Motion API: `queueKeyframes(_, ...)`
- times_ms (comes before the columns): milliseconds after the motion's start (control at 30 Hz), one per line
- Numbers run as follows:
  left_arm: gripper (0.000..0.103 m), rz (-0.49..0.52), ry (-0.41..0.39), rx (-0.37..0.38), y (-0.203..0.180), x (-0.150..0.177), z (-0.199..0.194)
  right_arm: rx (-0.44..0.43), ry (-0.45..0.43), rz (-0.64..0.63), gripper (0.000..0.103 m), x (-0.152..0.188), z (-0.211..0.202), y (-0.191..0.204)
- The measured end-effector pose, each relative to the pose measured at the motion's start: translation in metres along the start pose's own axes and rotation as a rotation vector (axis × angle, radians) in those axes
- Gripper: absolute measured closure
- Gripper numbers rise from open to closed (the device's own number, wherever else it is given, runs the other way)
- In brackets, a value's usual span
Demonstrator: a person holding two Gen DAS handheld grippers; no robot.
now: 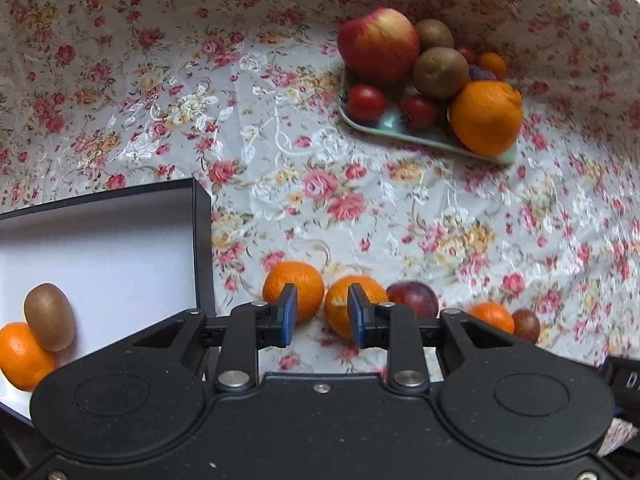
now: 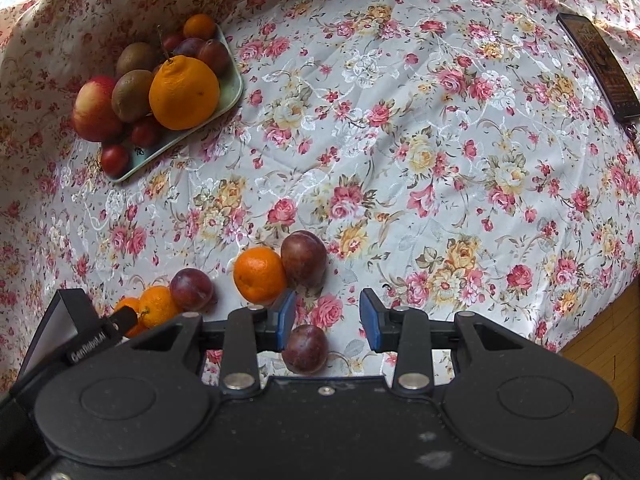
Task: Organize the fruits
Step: 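Withdraw both open grippers from the box toward the fruit row, then grasp a mandarin with the left gripper while the right gripper grasps a dark plum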
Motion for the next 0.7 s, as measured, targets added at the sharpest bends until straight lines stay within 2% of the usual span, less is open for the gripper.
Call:
queueKeyframes(167,0.065,0.007,0.022,0.043,-0.009,-0.002,0.006,0.007,-0.002,-0.007,0.064,-0.007,0.002,0.002)
queueKeyframes(367,0.065,0.071,0.046,0.044,-0.026,0.003,0.014,0.008,0.007,0.018,0.064,-0.022,0.006,0.0)
queueKeyframes(500,0.061,0.118,0.037,0.005,-0.031,0.003,0.017,0.014,0.007,0.027,0.064,-0.031,0.008,-0.003)
queueKeyframes(700,0.06,0.095,0.051,0.019,-0.026,-0.003,0.022,0.025,0.024,0.041,0.064,-0.038,0.016,-0.006)
Point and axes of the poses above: each gripper's, at about its wrist camera, not at the fingertips, and z roughly the way its jaws point, y to its left, x to its underside, the point moved 7 cm from there along z, roughly the way its jaws point, and after that the axes turned 1 degree about -z, right-handed, at the moved point
